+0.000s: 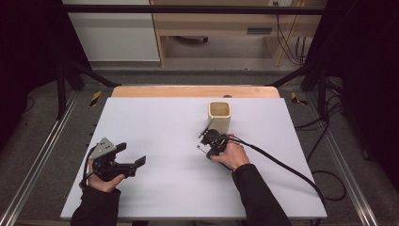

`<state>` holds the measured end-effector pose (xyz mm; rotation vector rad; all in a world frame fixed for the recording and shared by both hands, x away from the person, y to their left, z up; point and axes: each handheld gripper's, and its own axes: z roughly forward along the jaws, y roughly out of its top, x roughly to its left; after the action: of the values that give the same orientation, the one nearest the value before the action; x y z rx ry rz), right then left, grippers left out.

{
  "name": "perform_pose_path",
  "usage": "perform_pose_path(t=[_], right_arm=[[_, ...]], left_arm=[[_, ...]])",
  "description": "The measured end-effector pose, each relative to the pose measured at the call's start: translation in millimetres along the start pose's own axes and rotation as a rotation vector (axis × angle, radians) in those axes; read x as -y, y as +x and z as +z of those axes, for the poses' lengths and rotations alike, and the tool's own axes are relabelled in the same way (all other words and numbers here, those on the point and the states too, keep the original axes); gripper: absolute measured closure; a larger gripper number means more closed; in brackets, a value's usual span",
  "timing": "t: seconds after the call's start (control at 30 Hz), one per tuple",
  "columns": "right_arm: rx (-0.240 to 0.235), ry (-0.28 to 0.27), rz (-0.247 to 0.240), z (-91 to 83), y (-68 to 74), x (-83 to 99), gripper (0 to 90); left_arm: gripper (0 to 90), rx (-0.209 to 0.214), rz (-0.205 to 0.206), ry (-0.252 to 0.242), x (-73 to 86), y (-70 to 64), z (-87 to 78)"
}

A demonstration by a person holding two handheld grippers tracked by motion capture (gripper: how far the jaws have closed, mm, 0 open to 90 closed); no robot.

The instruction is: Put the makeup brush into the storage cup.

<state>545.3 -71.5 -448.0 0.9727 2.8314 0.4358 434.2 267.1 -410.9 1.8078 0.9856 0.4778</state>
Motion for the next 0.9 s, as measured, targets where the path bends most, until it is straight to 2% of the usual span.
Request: perform_pose_path(t=[0.23,0.27,0.3,0.33,0.37,0.43,0.47,0.53,0.57,0.6,0.63,0.73,0.77,0.87,0.9], right_arm=[[-0.007,0.02,0.019,0.0,1.6,-1.6,78.6],[-0.005,0.021,0.005,0.4,1.1,-2.0,79.8],[-0.007,0.036,0.029,-0.2,3.1,-3.2,80.7],[-0.003,0.029,0.007,0.8,2.3,-3.0,81.9],[-0.004,0.043,0.036,0.1,4.8,-4.4,83.3],[0.005,0.041,-0.013,1.2,3.3,-4.5,83.9],[0.006,0.048,-0.001,0.9,4.5,-5.3,84.0],[0.014,0.049,-0.016,1.4,4.6,-5.7,84.2],[0.008,0.062,0.024,0.2,7.1,-7.0,84.3],[0.008,0.062,0.024,0.2,7.1,-7.0,84.3],[0.013,0.054,0.003,1.1,5.7,-6.4,84.3],[0.015,0.057,0.019,0.3,7.0,-6.8,84.4],[0.019,0.046,0.001,0.5,6.2,-5.9,84.5],[0.032,0.028,-0.011,-3.0,5.8,-4.1,84.4],[0.03,0.037,0.036,-6.5,8.7,-4.9,84.4]], left_arm=[[4.7,0.0,0.002,0.0,-0.1,-0.4,0.1],[4.7,0.0,0.001,0.001,0.0,-0.5,0.3],[4.7,0.0,0.001,0.001,0.0,-0.5,0.3],[4.7,0.001,0.003,0.001,0.0,-0.7,0.2],[4.7,0.001,0.003,0.001,-0.1,-0.7,0.2],[4.7,0.001,0.003,0.0,-0.1,-0.8,0.0],[4.7,0.001,0.004,0.001,-0.1,-0.8,0.1],[4.8,0.001,0.003,0.001,-0.1,-0.9,0.3],[4.7,0.001,0.003,0.001,-0.1,-1.0,0.4],[4.7,0.001,0.003,0.001,-0.1,-1.0,0.4],[4.7,0.001,0.004,0.002,-0.1,-1.1,0.5],[4.8,0.002,0.003,0.0,-0.3,-1.0,0.1],[4.8,0.001,0.003,0.0,-0.3,-0.9,0.0],[4.8,0.001,0.003,0.0,-0.3,-0.8,0.0],[4.8,0.001,0.003,0.0,-0.3,-1.0,0.1]])
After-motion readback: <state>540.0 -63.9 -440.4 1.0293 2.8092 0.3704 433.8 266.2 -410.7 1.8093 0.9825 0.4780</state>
